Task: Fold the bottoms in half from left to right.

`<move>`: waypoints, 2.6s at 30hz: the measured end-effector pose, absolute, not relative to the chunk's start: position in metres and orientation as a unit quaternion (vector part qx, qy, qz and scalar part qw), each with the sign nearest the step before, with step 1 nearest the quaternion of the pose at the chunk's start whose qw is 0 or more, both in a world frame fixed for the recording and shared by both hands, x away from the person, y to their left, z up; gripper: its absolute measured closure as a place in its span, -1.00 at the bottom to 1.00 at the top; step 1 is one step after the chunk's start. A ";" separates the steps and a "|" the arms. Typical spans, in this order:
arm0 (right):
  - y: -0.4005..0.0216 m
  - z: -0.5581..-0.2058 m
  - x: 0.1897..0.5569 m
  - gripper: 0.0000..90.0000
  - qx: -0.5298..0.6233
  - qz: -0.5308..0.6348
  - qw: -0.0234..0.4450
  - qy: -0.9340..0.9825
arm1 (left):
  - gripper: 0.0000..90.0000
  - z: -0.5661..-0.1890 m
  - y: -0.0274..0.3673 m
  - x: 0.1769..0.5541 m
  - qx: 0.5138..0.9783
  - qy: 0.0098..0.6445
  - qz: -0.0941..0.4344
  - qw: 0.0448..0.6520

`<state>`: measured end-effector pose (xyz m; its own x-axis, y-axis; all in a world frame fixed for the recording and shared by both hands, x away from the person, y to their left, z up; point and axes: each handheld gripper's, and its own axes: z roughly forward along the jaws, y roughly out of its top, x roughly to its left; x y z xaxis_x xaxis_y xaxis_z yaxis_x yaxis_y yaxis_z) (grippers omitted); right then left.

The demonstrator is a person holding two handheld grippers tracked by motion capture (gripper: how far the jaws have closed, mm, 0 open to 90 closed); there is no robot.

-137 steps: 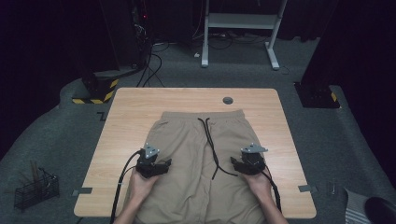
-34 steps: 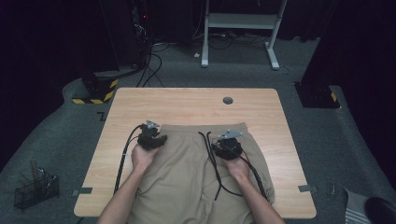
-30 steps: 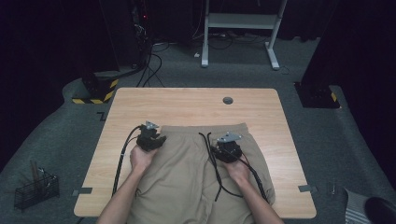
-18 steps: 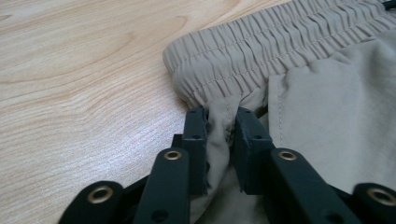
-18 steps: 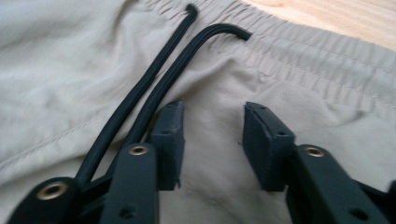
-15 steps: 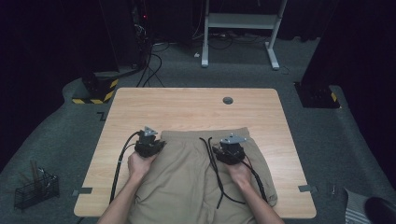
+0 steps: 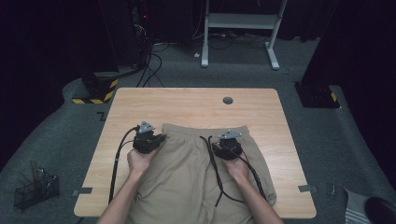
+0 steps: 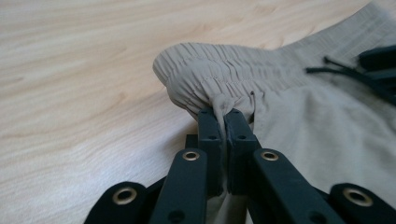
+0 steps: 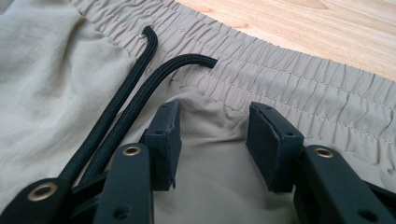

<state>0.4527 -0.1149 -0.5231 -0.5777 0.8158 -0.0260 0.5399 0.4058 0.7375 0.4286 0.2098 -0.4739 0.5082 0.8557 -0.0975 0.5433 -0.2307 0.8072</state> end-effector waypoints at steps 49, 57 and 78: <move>-0.146 -0.513 0.410 -0.07 0.378 0.335 0.192 0.841 | 0.98 -0.503 0.081 0.438 0.833 0.366 0.101 0.401; -0.125 -0.523 0.419 -0.06 0.382 0.357 0.181 0.833 | 0.98 -0.487 0.099 0.442 0.808 0.385 0.103 0.434; -0.065 -0.523 0.460 -0.09 0.403 0.354 0.179 0.825 | 0.98 -0.490 0.097 0.473 0.809 0.411 0.117 0.405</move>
